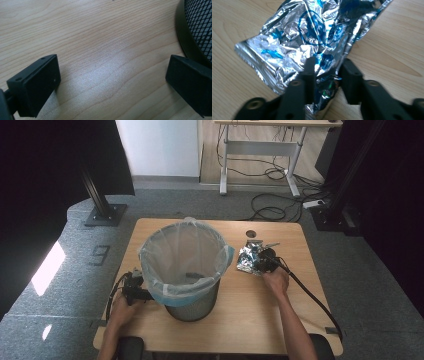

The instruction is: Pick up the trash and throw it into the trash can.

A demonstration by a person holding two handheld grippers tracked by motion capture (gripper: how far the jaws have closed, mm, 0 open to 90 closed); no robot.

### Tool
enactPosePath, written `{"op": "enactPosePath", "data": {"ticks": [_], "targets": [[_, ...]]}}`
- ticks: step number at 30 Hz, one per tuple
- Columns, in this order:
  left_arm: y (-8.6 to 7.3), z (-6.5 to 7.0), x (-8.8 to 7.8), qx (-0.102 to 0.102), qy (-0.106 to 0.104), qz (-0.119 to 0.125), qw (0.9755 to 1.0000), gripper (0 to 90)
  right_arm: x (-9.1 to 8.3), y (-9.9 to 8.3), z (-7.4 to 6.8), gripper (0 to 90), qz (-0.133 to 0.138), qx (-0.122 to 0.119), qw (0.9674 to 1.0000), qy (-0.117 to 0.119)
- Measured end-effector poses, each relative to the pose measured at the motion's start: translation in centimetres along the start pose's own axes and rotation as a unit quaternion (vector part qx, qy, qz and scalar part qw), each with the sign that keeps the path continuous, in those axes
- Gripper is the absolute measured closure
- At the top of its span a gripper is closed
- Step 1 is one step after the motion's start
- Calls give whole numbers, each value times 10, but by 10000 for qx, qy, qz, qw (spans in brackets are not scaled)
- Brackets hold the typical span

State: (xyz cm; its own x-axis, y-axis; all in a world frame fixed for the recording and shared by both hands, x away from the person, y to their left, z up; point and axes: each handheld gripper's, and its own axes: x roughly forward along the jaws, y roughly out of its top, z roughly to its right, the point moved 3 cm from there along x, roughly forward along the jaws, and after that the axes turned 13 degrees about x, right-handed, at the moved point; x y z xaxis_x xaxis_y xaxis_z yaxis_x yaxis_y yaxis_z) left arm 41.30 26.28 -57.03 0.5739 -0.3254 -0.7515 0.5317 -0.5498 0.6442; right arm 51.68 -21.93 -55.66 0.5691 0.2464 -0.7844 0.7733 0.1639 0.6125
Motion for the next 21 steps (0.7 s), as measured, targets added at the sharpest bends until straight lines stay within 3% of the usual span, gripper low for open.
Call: {"op": "enactPosePath", "data": {"ticks": [3,6,12,21], "targets": [[0,0,0,0,-1,0,10000,0,-2,-2,3,827,-51,25,10000,-3],[0,0,0,0,-1,0,10000,0,-3,-3,5,841,-89,81,9999,41],[0,0,0,-1,12,8,10000,0,-7,-3,5,858,-149,-39,9998,98],[0,0,0,2,-1,-1,10000,0,-28,5,8,855,-152,33,9986,502]]}}
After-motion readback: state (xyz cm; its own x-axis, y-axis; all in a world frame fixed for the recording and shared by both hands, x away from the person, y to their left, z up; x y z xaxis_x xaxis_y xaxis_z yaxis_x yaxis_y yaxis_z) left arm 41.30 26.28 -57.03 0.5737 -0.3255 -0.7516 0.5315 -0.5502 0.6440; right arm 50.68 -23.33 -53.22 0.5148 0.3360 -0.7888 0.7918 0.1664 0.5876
